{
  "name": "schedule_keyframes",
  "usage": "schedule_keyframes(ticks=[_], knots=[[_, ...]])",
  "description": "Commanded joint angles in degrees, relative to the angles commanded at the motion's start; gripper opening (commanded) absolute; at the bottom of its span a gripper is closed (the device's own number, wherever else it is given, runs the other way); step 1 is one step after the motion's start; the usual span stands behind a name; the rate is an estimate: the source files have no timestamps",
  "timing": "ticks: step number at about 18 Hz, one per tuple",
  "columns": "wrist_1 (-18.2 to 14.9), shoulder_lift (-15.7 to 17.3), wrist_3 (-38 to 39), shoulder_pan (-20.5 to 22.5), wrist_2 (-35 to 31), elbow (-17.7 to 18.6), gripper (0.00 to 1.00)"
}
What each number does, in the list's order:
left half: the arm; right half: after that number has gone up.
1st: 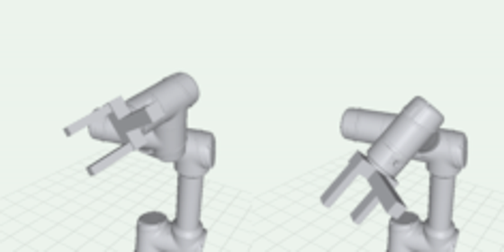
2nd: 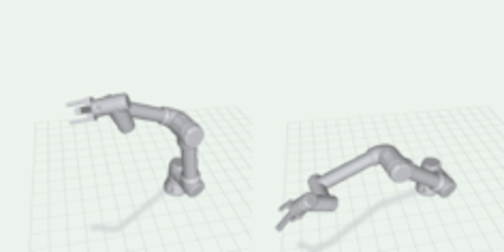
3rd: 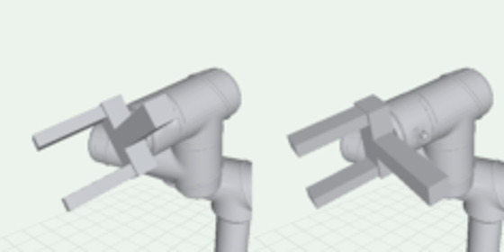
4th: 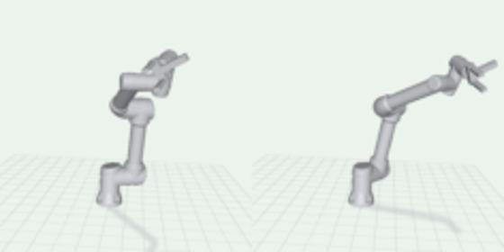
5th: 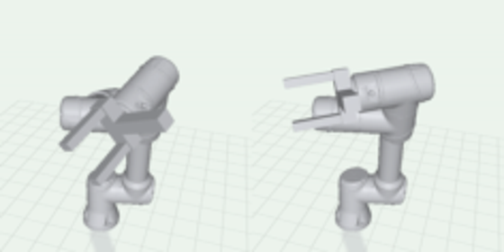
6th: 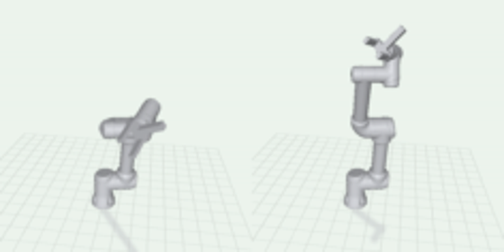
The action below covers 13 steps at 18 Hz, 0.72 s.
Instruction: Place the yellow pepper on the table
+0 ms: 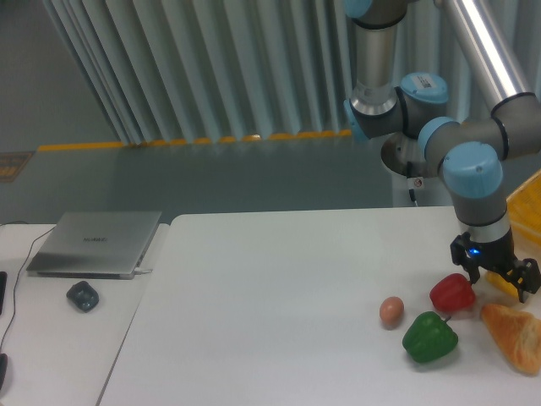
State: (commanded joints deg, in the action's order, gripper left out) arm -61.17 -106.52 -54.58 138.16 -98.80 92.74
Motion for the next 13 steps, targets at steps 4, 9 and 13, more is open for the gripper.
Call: schedule_keyframes(ticks=[4, 9, 13], knots=[[-9.0, 0.5, -2.6, 2.0, 3.1, -5.9, 1.00], [-14.0, 2.4, -24.6, 6.2, 5.7, -7.7, 1.00], [-16.6, 4.2, -36.8, 10.0, 9.1, -7.4, 1.00]])
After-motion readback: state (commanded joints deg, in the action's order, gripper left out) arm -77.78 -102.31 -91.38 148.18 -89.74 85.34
